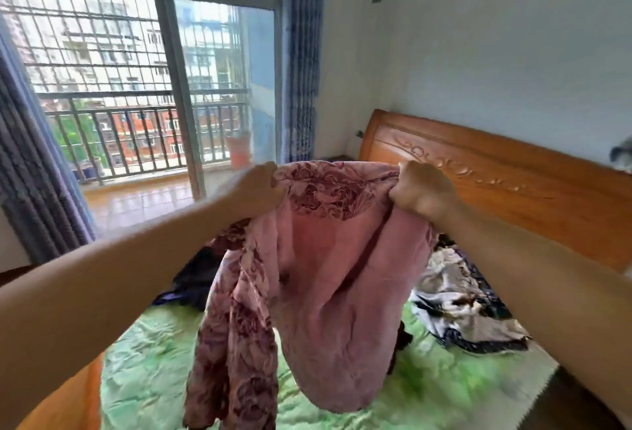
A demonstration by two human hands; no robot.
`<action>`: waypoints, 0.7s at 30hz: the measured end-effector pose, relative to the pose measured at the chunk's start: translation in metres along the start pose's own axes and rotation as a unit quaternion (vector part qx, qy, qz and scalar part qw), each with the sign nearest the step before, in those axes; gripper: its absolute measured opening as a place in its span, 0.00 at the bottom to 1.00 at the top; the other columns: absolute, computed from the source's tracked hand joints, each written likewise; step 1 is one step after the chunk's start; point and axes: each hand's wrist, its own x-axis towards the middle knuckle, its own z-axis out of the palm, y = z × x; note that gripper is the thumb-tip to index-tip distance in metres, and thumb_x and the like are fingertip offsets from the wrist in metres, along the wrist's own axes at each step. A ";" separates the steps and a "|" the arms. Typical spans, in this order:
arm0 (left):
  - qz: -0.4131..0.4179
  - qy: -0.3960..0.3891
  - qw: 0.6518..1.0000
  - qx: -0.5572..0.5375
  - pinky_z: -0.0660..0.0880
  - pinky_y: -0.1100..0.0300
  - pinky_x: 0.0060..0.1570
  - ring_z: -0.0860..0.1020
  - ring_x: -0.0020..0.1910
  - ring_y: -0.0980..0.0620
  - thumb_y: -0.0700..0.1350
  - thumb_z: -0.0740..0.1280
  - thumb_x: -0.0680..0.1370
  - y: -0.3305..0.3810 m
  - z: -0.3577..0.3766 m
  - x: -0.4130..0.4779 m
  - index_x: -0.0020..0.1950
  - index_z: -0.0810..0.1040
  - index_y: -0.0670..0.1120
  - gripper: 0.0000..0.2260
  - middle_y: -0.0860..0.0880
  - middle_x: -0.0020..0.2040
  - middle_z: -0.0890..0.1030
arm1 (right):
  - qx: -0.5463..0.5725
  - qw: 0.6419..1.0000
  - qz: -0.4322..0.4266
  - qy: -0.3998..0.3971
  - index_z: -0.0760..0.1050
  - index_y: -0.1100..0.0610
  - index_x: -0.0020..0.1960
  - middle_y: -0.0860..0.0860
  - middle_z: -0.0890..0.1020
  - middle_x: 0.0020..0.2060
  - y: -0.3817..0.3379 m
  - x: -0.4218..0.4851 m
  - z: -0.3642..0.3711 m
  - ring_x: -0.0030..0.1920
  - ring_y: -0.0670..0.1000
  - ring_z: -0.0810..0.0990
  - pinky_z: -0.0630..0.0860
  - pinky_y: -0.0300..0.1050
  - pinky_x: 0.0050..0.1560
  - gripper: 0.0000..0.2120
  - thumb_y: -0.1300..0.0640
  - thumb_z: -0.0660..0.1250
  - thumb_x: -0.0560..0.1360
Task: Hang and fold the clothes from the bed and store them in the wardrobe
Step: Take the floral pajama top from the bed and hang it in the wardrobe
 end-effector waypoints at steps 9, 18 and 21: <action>0.179 -0.047 0.977 -0.105 0.77 0.54 0.39 0.80 0.38 0.46 0.57 0.61 0.73 0.189 0.074 0.061 0.41 0.75 0.50 0.12 0.51 0.36 0.80 | -0.060 0.985 0.151 0.049 0.77 0.56 0.57 0.60 0.83 0.53 0.172 -0.078 -0.080 0.52 0.62 0.81 0.73 0.47 0.44 0.17 0.50 0.64 0.71; 0.336 -0.126 0.915 -0.184 0.74 0.56 0.36 0.77 0.35 0.47 0.53 0.61 0.69 0.408 0.156 0.092 0.35 0.72 0.48 0.09 0.49 0.35 0.80 | -0.115 0.949 0.282 0.077 0.75 0.55 0.51 0.59 0.82 0.49 0.320 -0.159 -0.139 0.43 0.61 0.78 0.70 0.47 0.41 0.13 0.51 0.63 0.69; 0.394 -0.149 0.885 -0.196 0.72 0.55 0.33 0.75 0.30 0.49 0.55 0.58 0.67 0.476 0.178 0.088 0.34 0.72 0.45 0.14 0.49 0.30 0.77 | -0.151 0.927 0.337 0.071 0.77 0.56 0.53 0.59 0.82 0.49 0.359 -0.190 -0.155 0.44 0.61 0.78 0.69 0.46 0.41 0.15 0.50 0.63 0.70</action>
